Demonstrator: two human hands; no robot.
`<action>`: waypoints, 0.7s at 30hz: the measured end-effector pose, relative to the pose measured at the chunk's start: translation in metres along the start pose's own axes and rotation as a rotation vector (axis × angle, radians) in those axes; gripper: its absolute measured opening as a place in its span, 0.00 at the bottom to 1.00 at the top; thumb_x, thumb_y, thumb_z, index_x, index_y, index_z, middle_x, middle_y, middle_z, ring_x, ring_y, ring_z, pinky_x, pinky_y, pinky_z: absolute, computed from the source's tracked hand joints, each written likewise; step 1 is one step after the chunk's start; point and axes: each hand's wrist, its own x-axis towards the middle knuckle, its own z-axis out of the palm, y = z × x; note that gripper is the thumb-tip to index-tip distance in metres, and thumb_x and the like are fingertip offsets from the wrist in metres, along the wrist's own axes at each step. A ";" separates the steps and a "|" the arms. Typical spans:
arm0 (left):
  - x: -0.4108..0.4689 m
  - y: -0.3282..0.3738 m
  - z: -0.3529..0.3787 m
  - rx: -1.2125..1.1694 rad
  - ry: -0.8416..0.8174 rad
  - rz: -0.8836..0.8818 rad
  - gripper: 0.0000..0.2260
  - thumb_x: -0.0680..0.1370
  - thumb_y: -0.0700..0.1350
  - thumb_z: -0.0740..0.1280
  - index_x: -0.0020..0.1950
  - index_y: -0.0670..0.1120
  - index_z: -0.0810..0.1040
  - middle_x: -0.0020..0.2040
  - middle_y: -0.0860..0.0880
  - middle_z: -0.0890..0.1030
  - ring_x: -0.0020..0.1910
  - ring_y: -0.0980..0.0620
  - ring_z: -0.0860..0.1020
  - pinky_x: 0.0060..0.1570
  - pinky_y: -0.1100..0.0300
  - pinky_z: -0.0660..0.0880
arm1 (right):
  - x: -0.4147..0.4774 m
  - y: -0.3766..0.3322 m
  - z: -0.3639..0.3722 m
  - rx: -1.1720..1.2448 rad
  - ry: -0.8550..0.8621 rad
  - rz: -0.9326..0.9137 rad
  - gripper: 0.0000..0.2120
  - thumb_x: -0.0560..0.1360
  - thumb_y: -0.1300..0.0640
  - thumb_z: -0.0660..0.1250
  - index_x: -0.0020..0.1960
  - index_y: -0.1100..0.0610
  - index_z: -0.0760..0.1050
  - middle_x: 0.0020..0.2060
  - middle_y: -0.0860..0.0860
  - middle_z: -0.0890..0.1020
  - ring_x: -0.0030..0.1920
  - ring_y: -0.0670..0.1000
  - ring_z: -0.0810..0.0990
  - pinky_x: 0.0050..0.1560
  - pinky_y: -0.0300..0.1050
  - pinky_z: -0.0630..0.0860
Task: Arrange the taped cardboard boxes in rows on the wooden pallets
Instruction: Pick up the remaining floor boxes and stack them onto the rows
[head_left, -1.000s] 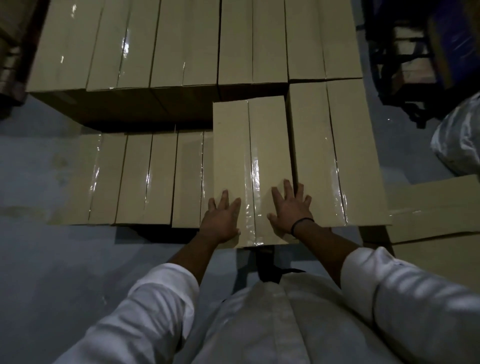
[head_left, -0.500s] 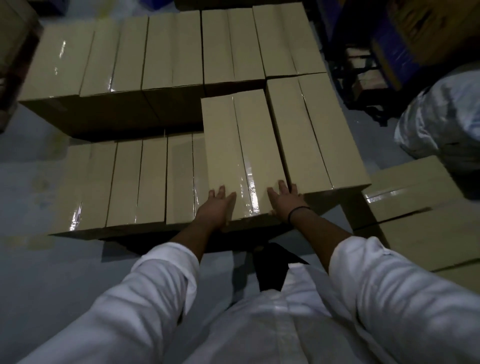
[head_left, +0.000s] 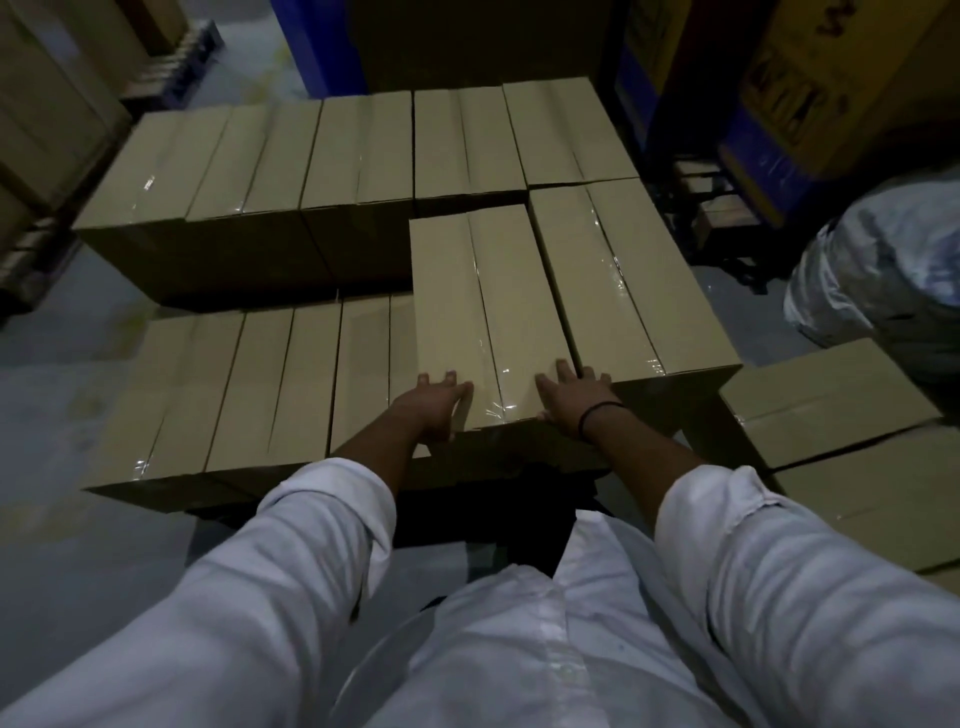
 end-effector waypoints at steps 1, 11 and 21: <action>0.002 -0.001 0.000 0.005 -0.001 0.005 0.44 0.77 0.41 0.73 0.84 0.53 0.50 0.85 0.47 0.46 0.81 0.34 0.44 0.77 0.36 0.58 | 0.001 0.000 0.001 0.000 0.006 0.001 0.34 0.82 0.42 0.61 0.82 0.48 0.51 0.81 0.60 0.50 0.77 0.71 0.55 0.73 0.73 0.57; 0.023 -0.013 -0.013 0.055 -0.017 0.031 0.43 0.77 0.42 0.73 0.84 0.53 0.50 0.85 0.47 0.46 0.81 0.32 0.45 0.77 0.35 0.58 | 0.016 -0.003 0.002 0.065 0.006 0.059 0.32 0.84 0.45 0.59 0.83 0.50 0.49 0.82 0.59 0.47 0.79 0.72 0.48 0.75 0.68 0.59; 0.038 -0.020 -0.028 0.088 -0.028 0.025 0.43 0.77 0.42 0.74 0.84 0.55 0.51 0.85 0.47 0.47 0.81 0.32 0.46 0.76 0.34 0.58 | 0.033 -0.011 -0.001 0.034 0.009 0.135 0.31 0.84 0.47 0.58 0.82 0.49 0.48 0.82 0.59 0.48 0.78 0.73 0.49 0.72 0.67 0.65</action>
